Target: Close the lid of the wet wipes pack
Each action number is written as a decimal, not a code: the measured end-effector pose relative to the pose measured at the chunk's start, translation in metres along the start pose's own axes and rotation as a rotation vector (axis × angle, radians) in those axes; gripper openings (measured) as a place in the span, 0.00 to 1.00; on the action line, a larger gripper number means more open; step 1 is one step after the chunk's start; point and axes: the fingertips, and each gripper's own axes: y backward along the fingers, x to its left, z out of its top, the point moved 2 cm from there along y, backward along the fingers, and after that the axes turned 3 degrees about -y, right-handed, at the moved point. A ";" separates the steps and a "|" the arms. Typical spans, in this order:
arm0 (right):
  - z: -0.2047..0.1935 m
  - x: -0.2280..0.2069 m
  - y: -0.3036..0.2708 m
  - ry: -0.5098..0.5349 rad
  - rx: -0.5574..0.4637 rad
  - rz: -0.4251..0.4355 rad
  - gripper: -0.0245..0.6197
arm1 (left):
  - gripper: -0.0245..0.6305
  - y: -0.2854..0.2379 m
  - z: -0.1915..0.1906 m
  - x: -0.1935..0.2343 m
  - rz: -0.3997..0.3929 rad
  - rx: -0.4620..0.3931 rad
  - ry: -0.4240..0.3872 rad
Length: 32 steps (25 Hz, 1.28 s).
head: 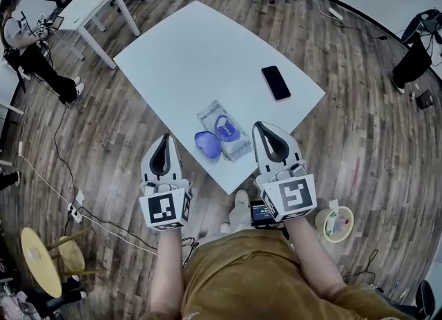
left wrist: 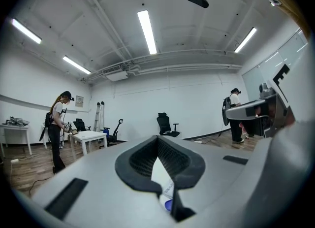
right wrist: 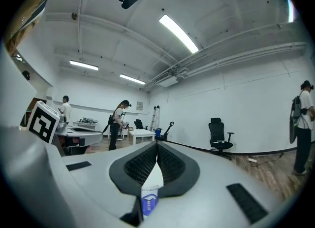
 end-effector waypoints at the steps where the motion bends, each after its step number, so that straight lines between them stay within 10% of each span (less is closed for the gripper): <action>1: 0.001 -0.004 -0.004 -0.001 -0.004 0.001 0.05 | 0.05 -0.006 0.000 0.000 0.003 0.002 -0.004; 14: -0.017 -0.051 -0.032 -0.030 0.010 0.033 0.05 | 0.05 -0.043 -0.031 -0.019 0.036 0.110 -0.071; 19: -0.030 -0.048 -0.039 -0.027 0.045 0.068 0.05 | 0.05 -0.040 -0.049 -0.023 0.054 0.154 -0.218; 32: -0.059 -0.031 -0.062 -0.021 0.139 0.084 0.05 | 0.05 -0.052 -0.132 -0.008 0.018 0.314 -0.164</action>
